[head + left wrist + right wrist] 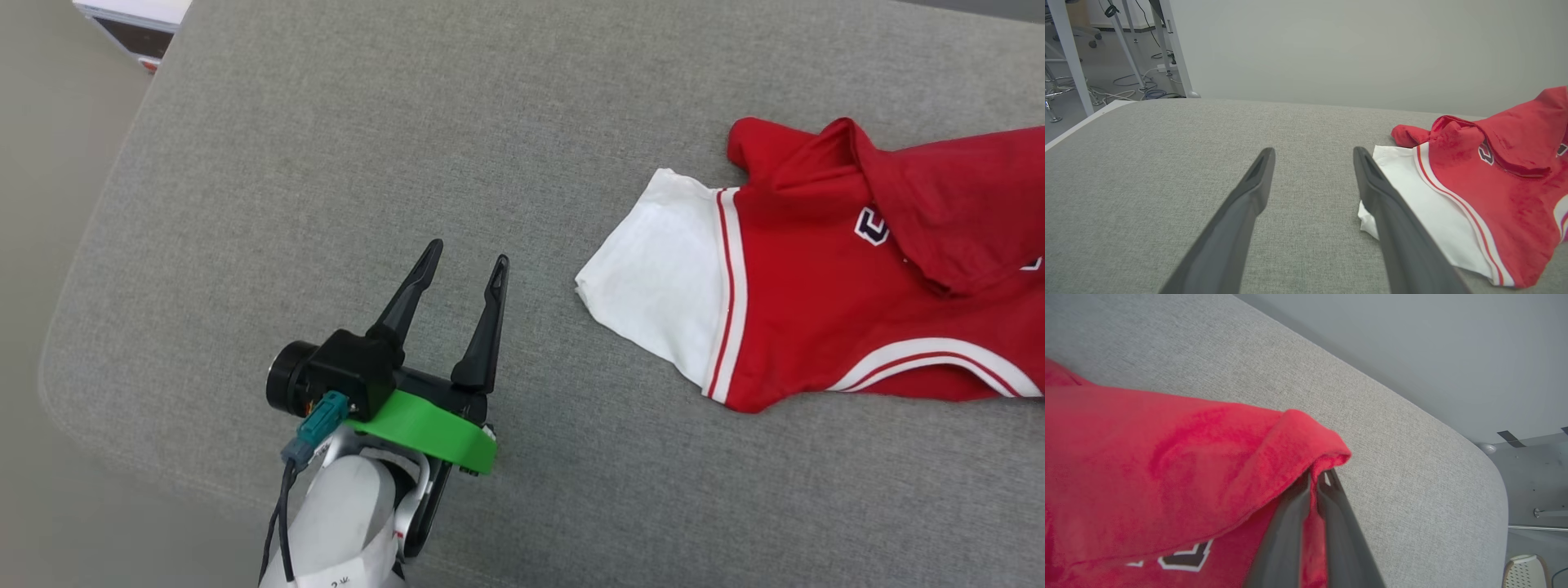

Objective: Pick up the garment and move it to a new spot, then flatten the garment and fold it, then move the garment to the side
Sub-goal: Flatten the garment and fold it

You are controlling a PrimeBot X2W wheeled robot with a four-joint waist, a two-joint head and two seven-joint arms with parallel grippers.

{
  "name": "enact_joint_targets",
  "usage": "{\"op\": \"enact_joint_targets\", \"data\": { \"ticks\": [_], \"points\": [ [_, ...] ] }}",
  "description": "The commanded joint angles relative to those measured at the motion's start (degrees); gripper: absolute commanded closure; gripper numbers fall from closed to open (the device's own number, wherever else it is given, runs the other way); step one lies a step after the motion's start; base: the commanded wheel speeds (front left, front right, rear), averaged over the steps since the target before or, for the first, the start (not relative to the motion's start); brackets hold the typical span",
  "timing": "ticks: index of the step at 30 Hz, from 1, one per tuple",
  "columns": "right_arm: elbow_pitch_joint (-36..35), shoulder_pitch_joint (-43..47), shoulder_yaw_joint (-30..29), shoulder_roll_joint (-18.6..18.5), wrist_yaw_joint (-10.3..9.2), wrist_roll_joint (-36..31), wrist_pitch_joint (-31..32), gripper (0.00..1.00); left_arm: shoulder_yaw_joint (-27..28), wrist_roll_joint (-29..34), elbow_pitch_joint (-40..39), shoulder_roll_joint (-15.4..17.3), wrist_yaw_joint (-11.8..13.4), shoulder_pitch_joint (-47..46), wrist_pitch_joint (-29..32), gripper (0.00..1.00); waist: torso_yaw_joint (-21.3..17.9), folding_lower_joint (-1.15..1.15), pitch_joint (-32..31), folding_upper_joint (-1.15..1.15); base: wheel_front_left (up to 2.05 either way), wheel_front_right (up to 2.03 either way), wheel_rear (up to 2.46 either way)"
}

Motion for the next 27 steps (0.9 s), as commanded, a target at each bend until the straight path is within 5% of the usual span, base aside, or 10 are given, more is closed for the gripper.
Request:
{"op": "enact_joint_targets", "data": {
  "ticks": [1,7,8,9,19,27],
  "points": [
    [1.4,-2.0,1.4,-0.5,-0.06,-0.8,-0.6,1.0,-0.3,-0.5,-0.5,-0.3,0.3,-1.2,-0.3,0.0,2.0,0.0,2.5,0.0,0.0,0.0,0.0],
    [9.6,-7.5,7.5,-1.5,-0.06,-3.8,-4.9,1.0,-1.2,-1.5,-0.8,-0.3,1.0,-2.6,-0.3,0.0,3.4,0.0,4.5,0.0,0.0,0.0,0.0],
    [10.9,-8.0,8.0,-1.3,-0.06,-4.0,-5.8,0.8,-1.3,-1.6,-0.8,-0.3,1.1,-2.7,-0.3,0.0,3.5,0.0,4.5,0.0,0.0,0.0,0.0],
    [12.4,-8.6,8.5,-0.9,-0.06,-4.3,-7.1,0.0,-1.4,-1.7,-0.8,-0.3,1.3,-2.9,-0.3,0.0,3.5,0.0,4.5,0.0,0.0,0.0,0.0],
    [21.6,-9.7,10.3,4.6,-0.06,-0.1,-18.2,0.0,-0.1,-0.6,0.6,-0.3,1.2,-2.6,-0.3,0.0,-0.3,0.0,-0.5,0.0,0.0,0.0,0.0],
    [19.9,-4.8,10.4,7.5,-0.06,7.4,-26.3,0.0,2.6,1.3,2.7,-0.3,0.1,0.1,-0.3,0.0,-6.8,0.0,-8.5,0.0,0.0,0.0,0.0]
  ]
}}
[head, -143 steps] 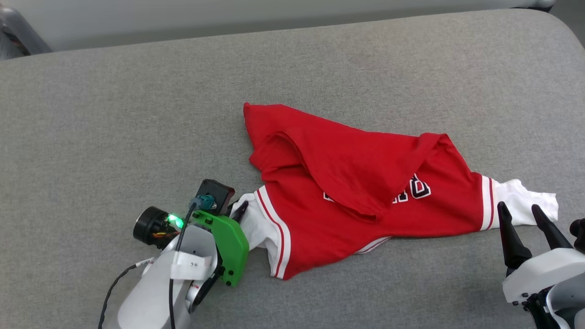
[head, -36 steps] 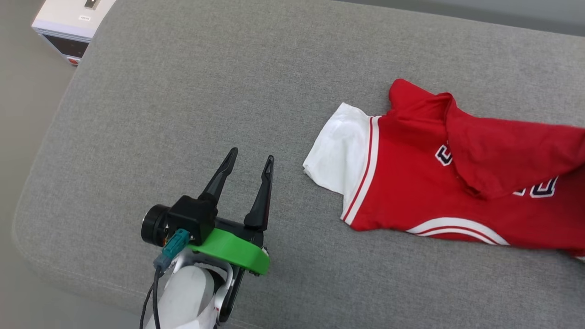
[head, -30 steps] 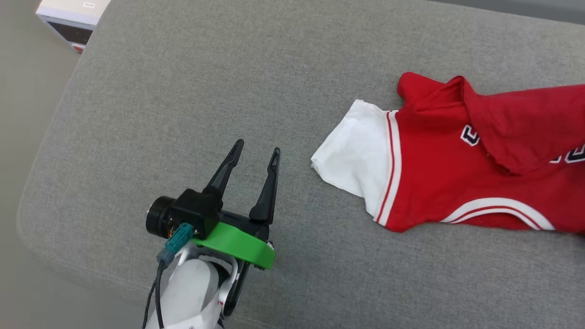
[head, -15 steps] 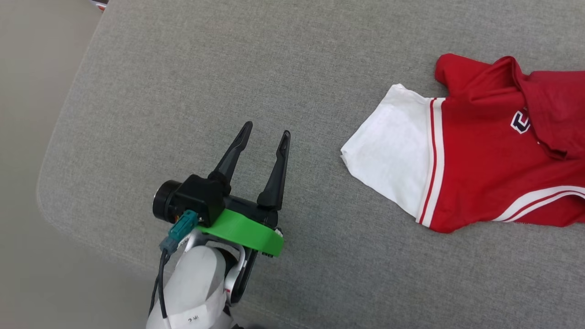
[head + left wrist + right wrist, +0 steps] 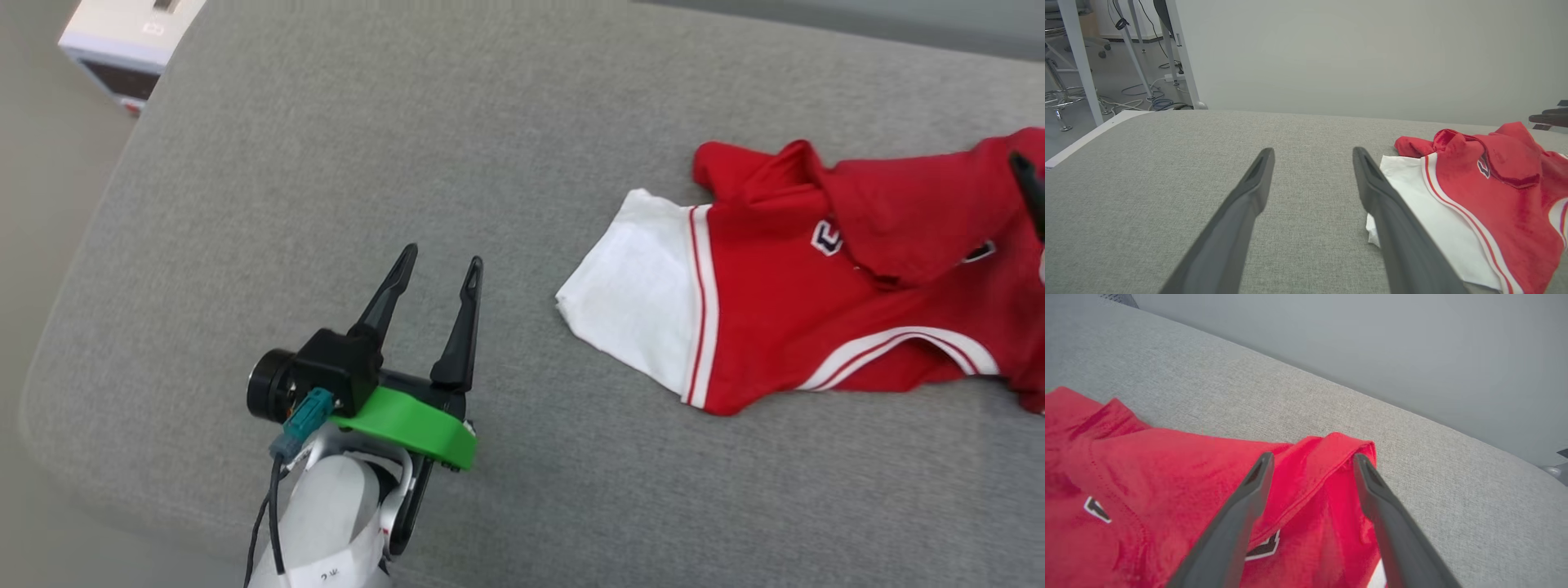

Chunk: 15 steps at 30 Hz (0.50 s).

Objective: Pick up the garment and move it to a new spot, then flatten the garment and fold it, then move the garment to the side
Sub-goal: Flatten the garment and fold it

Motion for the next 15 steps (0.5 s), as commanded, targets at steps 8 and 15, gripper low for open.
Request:
{"op": "enact_joint_targets", "data": {
  "ticks": [8,15],
  "points": [
    [-10.9,14.2,-5.6,2.5,-0.05,2.8,-12.6,0.0,3.2,-0.3,-0.2,-0.3,-0.9,3.8,-0.3,0.0,-10.1,-0.01,-9.9,0.0,0.0,0.0,0.0],
    [-20.5,27.7,-15.0,9.5,-0.05,-2.6,-21.0,0.0,4.4,-1.4,-0.8,-0.3,-1.2,6.0,-0.3,0.0,-12.7,-0.01,-11.4,0.0,0.0,0.0,0.0]
  ]
}}
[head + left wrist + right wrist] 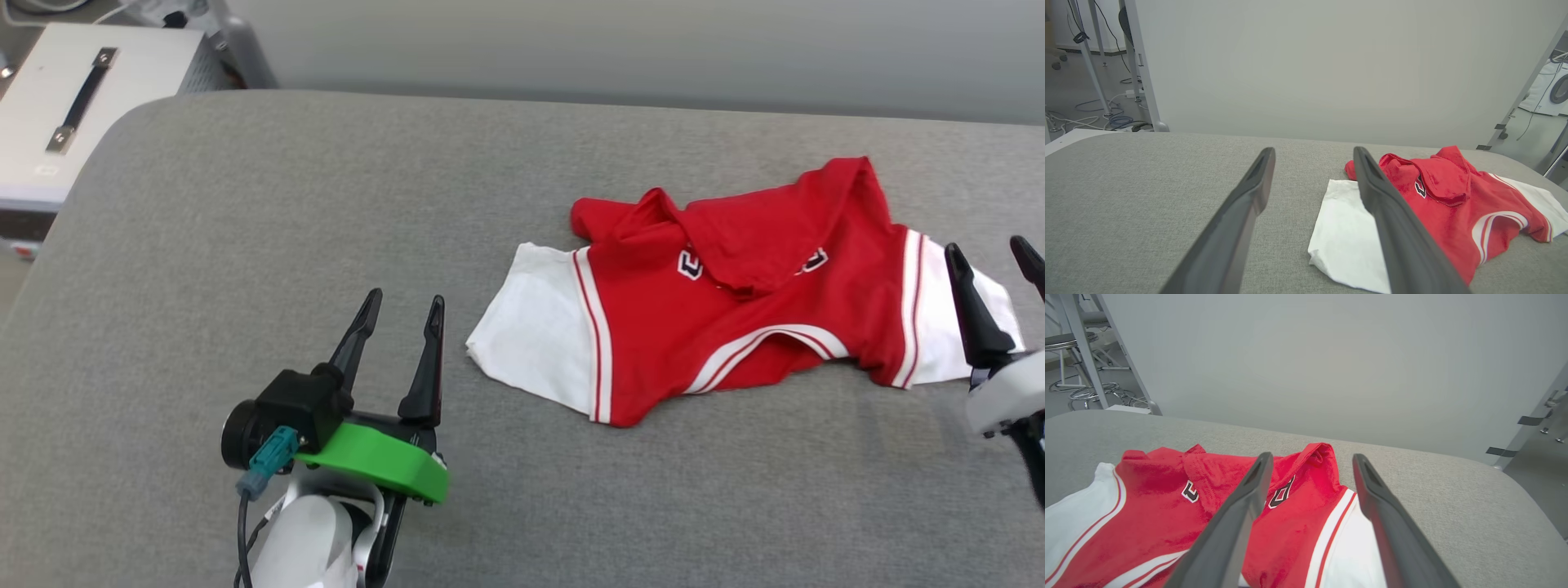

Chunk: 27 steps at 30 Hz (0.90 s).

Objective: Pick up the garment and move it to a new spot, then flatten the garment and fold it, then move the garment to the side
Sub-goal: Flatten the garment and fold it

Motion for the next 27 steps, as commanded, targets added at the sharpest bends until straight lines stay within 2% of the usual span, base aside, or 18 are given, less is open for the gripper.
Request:
{"op": "enact_joint_targets", "data": {
  "ticks": [1,8,12,15,20,23,27],
  "points": [
    [-1.7,2.2,-1.9,2.3,-0.06,-1.6,-1.8,0.0,0.2,-0.3,-0.2,-0.2,-0.4,1.0,-0.3,0.0,-2.7,0.0,-2.0,-0.01,0.0,0.0,0.0],
    [-9.8,12.3,-9.3,12.7,-0.06,-8.3,-4.7,0.0,0.9,-0.5,-0.3,-0.2,-0.5,3.3,-0.3,0.0,-4.2,0.0,-1.7,-0.01,0.0,0.0,0.0],
    [-12.9,15.4,-12.4,17.3,-0.06,-9.8,-5.2,0.0,0.9,0.1,0.5,-0.2,-0.5,3.9,-0.3,0.0,-4.9,0.0,-1.5,-0.01,0.0,0.0,0.0],
    [-14.9,16.8,-12.9,19.1,-0.06,-10.6,-4.9,0.0,0.5,0.9,1.7,0.0,-0.5,3.9,-0.3,0.0,-5.7,0.0,-1.2,-0.01,0.0,0.0,0.0],
    [-17.6,17.2,-13.0,19.7,-0.06,-11.1,-3.5,0.0,-1.0,2.0,3.7,1.4,-0.6,1.8,0.1,0.0,-7.0,0.0,0.2,-0.01,0.0,0.0,0.0],
    [-18.6,17.1,-12.8,19.8,-0.06,-11.3,-2.5,0.0,-2.0,2.2,5.5,2.8,-0.6,-0.8,5.7,0.0,-7.9,0.0,1.2,-0.01,0.0,0.0,0.0],
    [-19.4,17.1,-12.1,20.0,-0.06,-11.7,-1.7,0.0,-2.6,3.3,7.3,4.9,0.9,-4.4,20.1,0.0,-9.6,0.0,2.6,-0.01,0.0,0.0,0.0]
  ]
}}
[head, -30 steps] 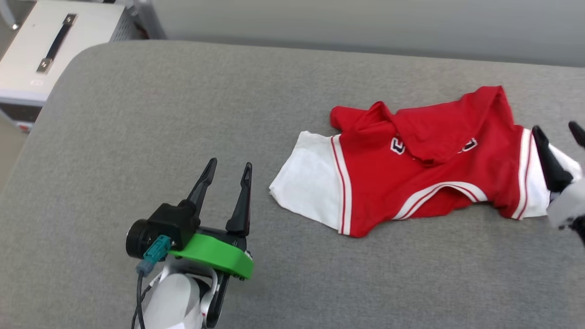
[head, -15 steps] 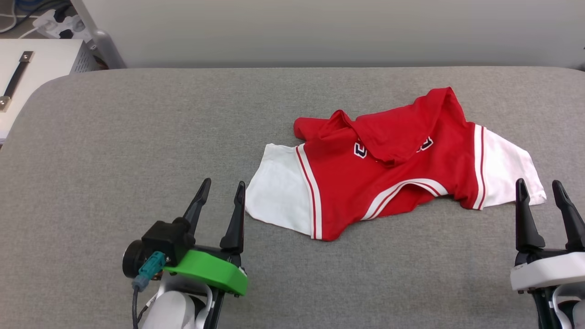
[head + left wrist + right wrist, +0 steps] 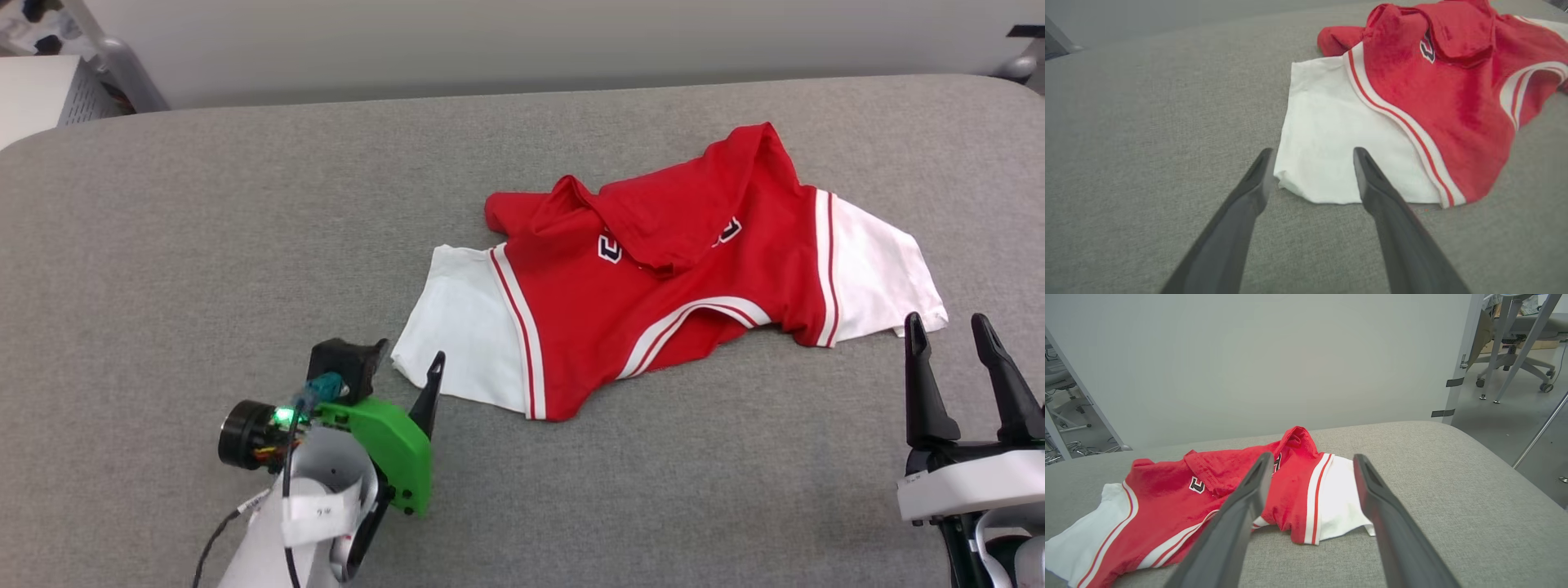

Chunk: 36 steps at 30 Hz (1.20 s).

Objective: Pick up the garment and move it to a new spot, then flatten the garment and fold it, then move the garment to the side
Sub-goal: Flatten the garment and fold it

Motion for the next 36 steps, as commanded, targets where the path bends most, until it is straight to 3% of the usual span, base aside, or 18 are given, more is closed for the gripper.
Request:
{"op": "enact_joint_targets", "data": {
  "ticks": [1,5,11,15,20,21,22,23,31,36],
  "points": [
    [-0.4,0.1,0.2,0.2,-0.05,-0.4,0.1,0.0,0.0,0.9,0.2,0.8,0.8,-1.6,3.5,0.0,-1.5,0.0,1.4,0.0,0.0,0.0,0.0],
    [-0.4,-0.2,0.8,0.6,-0.05,-0.7,-0.5,0.0,0.1,2.9,0.0,2.8,3.5,-3.6,13.7,0.0,-3.1,0.0,2.8,0.0,0.0,0.0,0.0],
    [0.5,-0.9,1.8,1.1,-0.05,-0.8,-1.3,0.0,0.0,5.0,-0.4,5.1,5.5,-4.5,19.7,0.0,-4.9,0.0,4.1,0.0,0.0,0.0,0.0],
    [1.6,-1.7,2.3,1.5,-0.05,-0.7,-2.2,0.0,0.1,4.6,1.0,6.4,5.2,-4.7,21.3,0.0,-5.9,0.0,5.3,0.0,0.0,0.0,0.0],
    [2.8,-2.2,2.9,1.0,-0.05,-1.4,-2.6,0.0,-1.7,3.0,3.7,7.0,2.3,-4.2,26.3,0.0,-5.8,0.0,5.8,0.0,0.0,0.0,0.0],
    [3.0,-2.2,2.8,0.8,-0.05,-1.4,-2.6,0.0,-1.9,2.5,4.1,6.9,2.0,-4.1,26.9,0.49,-5.7,0.0,5.7,0.0,0.0,0.0,0.0],
    [3.2,-2.2,2.6,0.6,-0.05,-1.4,-2.6,0.0,-1.9,1.8,4.6,6.8,1.7,-3.9,27.4,0.85,-5.5,0.0,5.5,0.0,0.0,0.0,0.0],
    [3.3,-2.2,2.4,0.5,-0.05,-1.5,-2.6,0.0,-1.9,1.3,4.8,6.6,1.6,-3.7,27.7,1.0,-5.3,0.0,5.3,0.0,0.0,0.0,0.0],
    [4.1,-1.6,2.7,-3.4,-0.05,-2.0,1.4,0.0,0.5,-3.0,1.5,4.7,2.0,-2.2,22.2,1.0,-2.0,0.0,2.5,0.0,0.0,0.0,0.0],
    [4.7,-1.1,3.2,-7.0,-0.05,-1.5,11.5,0.0,1.5,-5.3,-3.4,5.3,1.8,0.9,21.8,1.0,0.2,0.0,0.9,0.0,0.0,0.0,0.0]
  ]
}}
